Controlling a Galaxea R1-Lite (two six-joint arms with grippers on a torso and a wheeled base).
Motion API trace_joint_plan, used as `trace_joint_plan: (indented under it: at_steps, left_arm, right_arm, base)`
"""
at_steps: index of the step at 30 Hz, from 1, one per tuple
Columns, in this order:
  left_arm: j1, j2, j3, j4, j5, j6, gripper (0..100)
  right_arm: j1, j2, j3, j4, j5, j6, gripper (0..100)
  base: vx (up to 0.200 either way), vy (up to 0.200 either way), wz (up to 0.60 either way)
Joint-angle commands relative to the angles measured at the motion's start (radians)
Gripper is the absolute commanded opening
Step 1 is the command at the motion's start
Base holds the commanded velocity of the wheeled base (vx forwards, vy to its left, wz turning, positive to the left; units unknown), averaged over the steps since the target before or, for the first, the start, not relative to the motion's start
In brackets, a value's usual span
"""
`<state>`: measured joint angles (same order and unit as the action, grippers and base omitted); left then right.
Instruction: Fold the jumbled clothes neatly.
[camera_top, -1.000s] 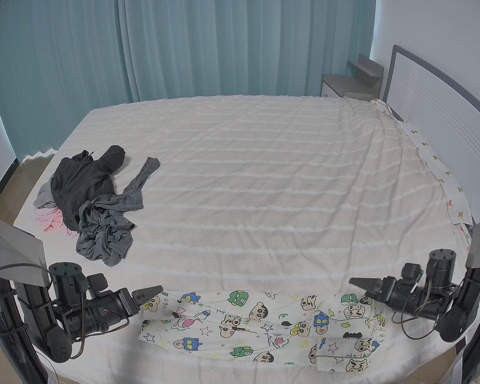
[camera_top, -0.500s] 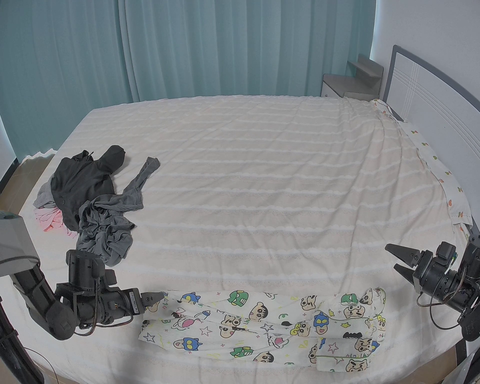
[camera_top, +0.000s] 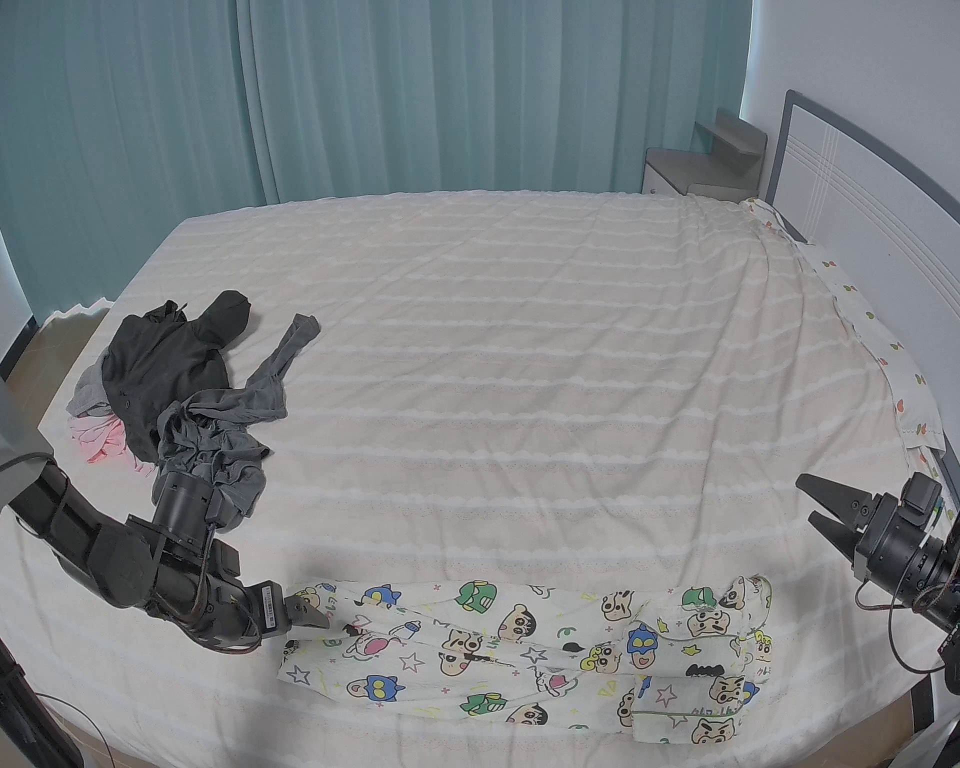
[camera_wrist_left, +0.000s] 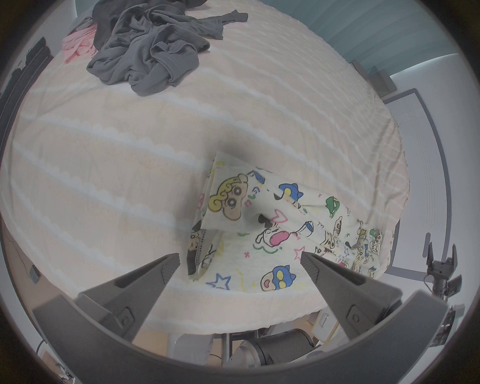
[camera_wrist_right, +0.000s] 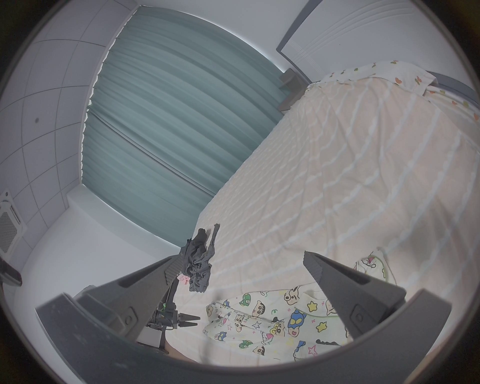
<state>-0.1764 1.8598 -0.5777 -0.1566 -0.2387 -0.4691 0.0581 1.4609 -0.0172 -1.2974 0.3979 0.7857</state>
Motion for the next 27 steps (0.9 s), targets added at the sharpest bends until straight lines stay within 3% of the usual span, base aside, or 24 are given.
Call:
trace_joint_plan:
  at_steps: [1,10,14,27]
  left_arm:
    - [0.005,0.071,-0.064,-0.109,-0.016,-0.013,100]
    - [0.009,0.199,-0.065,-0.264,-0.007,-0.009,100]
    - [0.008,0.213,-0.070,-0.270,-0.005,0.004,100]
    - [0.012,0.243,-0.096,-0.273,-0.004,0.021,100]
  right_arm:
    - [0.017,-0.201,-0.020,0.121,-0.001,-0.020,100]
    - [0.031,-0.298,-0.050,0.204,0.001,-0.031,100]
    - [0.034,-0.304,-0.069,0.265,0.001,-0.031,100]
    - [0.035,-0.304,-0.069,0.273,0.004,-0.031,100]
  base:
    - [0.000,0.000,0.00]
    - [0.000,0.000,0.00]
    - [0.000,0.000,0.00]
    - [0.000,0.000,0.00]
